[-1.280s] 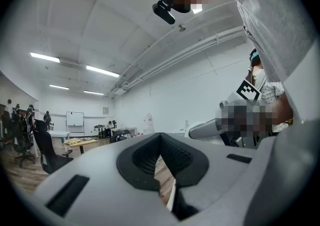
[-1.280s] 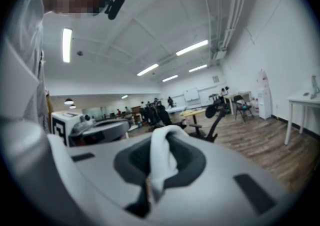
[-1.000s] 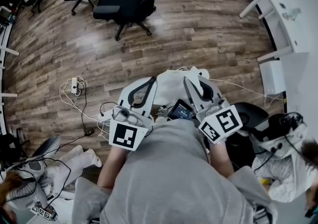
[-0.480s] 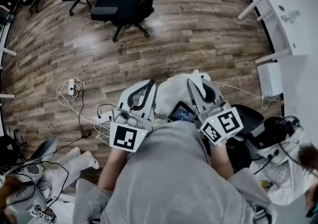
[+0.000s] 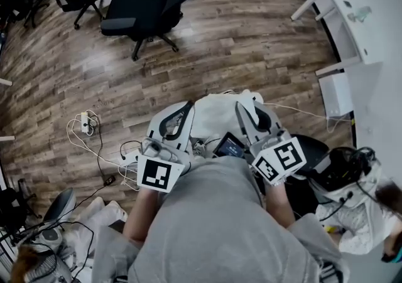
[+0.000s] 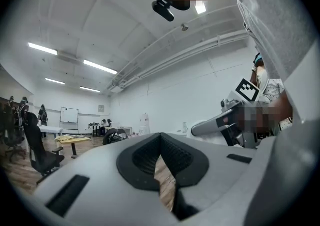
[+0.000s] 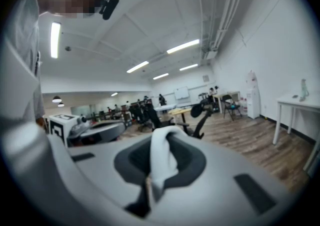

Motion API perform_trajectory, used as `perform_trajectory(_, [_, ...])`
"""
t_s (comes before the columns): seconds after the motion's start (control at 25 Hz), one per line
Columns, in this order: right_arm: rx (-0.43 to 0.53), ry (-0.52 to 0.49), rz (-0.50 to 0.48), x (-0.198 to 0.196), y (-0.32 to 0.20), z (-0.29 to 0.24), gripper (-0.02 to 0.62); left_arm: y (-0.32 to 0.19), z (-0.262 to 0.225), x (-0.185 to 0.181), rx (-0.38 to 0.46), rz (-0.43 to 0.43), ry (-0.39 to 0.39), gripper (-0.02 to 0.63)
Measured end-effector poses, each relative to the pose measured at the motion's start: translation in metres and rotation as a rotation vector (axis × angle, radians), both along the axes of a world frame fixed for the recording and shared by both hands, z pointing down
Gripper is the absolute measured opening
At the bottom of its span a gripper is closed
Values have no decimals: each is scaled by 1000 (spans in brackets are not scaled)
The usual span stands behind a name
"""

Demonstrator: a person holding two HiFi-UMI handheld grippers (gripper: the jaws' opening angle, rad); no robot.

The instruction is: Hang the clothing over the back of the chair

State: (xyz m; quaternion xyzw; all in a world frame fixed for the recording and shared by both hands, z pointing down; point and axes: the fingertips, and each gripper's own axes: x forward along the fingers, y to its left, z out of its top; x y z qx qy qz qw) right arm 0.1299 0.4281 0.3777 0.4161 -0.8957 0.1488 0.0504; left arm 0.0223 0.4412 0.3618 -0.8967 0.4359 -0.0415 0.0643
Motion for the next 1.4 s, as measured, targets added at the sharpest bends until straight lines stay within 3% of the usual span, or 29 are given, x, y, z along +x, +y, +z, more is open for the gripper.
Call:
perform_trajectory(0.84, [-44,19,93,-16,-146,8,41,-160,8,-27,-54,70,19,34])
perform_trajectory(1.24, [-33,24,182,-22,-193,3,41,-216,3,-39,-59,112,74,34])
perform_trajectory(1.4, [-21,22,202,-27,-209,1,41,-232,2,-50,-38,124,46,34])
